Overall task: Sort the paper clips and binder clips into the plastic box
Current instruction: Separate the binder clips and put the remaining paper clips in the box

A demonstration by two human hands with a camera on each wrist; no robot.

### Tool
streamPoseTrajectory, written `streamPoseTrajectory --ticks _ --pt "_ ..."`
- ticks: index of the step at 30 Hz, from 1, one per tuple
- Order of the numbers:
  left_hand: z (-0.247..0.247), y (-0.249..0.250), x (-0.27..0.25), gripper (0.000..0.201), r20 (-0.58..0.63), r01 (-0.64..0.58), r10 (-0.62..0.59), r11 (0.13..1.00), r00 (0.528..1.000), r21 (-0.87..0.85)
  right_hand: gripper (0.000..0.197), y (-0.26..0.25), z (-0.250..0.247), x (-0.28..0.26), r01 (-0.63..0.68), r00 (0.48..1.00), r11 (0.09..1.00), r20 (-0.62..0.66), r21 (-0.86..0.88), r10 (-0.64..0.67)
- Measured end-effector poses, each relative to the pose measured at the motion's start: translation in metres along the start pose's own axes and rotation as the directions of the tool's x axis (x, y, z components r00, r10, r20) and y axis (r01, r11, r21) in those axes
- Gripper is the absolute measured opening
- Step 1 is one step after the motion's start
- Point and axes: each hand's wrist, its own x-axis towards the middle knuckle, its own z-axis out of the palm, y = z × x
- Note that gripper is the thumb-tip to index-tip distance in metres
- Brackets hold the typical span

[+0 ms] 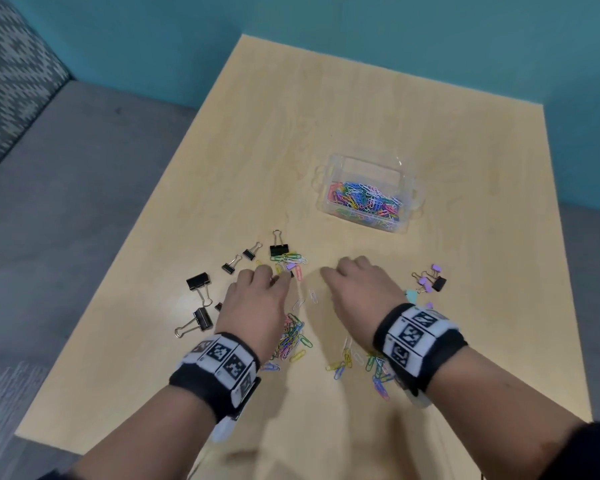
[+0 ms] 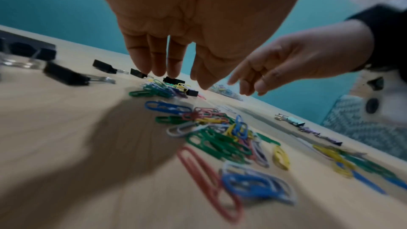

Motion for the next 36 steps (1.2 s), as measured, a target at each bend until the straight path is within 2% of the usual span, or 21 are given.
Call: streamPoseTrajectory --ticks 3,5,12,16,20,23,27,31,36 --pt "-0.004 0.005 0.011 0.055 0.021 0.034 -0.036 0.996 0.999 0.08 0.063 -0.018 -0.004 0.024 0.053 0.998 0.998 0.038 -0.017 -0.052" --pt "0.0 0.003 0.01 0.056 0.026 0.027 -0.029 0.997 0.999 0.076 0.068 -0.021 -0.003 0.034 0.055 0.996 0.998 0.065 -0.034 -0.053" --pt "0.011 -0.006 -0.003 0.064 0.0 -0.005 0.005 1.0 1.0 0.018 0.069 -0.011 0.008 0.031 0.09 0.994 0.994 0.067 -0.063 -0.085" --pt "0.01 -0.01 -0.002 0.057 -0.025 0.002 -0.002 1.0 1.0 0.008 0.068 -0.008 0.016 0.025 0.083 0.996 0.996 0.026 -0.039 -0.082" --pt "0.01 -0.014 0.001 0.042 -0.043 0.032 -0.034 0.999 0.999 -0.031 0.065 -0.017 0.026 0.02 0.185 0.981 0.978 -0.037 -0.096 -0.189" --pt "0.009 -0.02 0.0 0.037 -0.067 0.05 -0.054 0.997 0.996 -0.062 0.065 -0.023 0.032 0.017 0.245 0.969 0.96 -0.007 -0.133 -0.248" --pt "0.007 -0.022 -0.006 0.039 -0.084 0.031 -0.035 0.998 0.996 -0.05 0.068 -0.024 0.03 0.021 0.234 0.972 0.964 0.047 -0.128 -0.23" --pt "0.005 -0.018 -0.012 0.039 -0.089 0.014 -0.02 0.998 0.996 -0.062 0.071 -0.017 0.024 0.022 0.189 0.982 0.978 0.028 -0.088 -0.187" --pt "0.007 -0.017 -0.015 0.039 -0.078 0.011 -0.019 0.994 0.997 -0.105 0.074 -0.012 0.027 0.009 0.162 0.984 0.984 0.08 -0.071 -0.156"
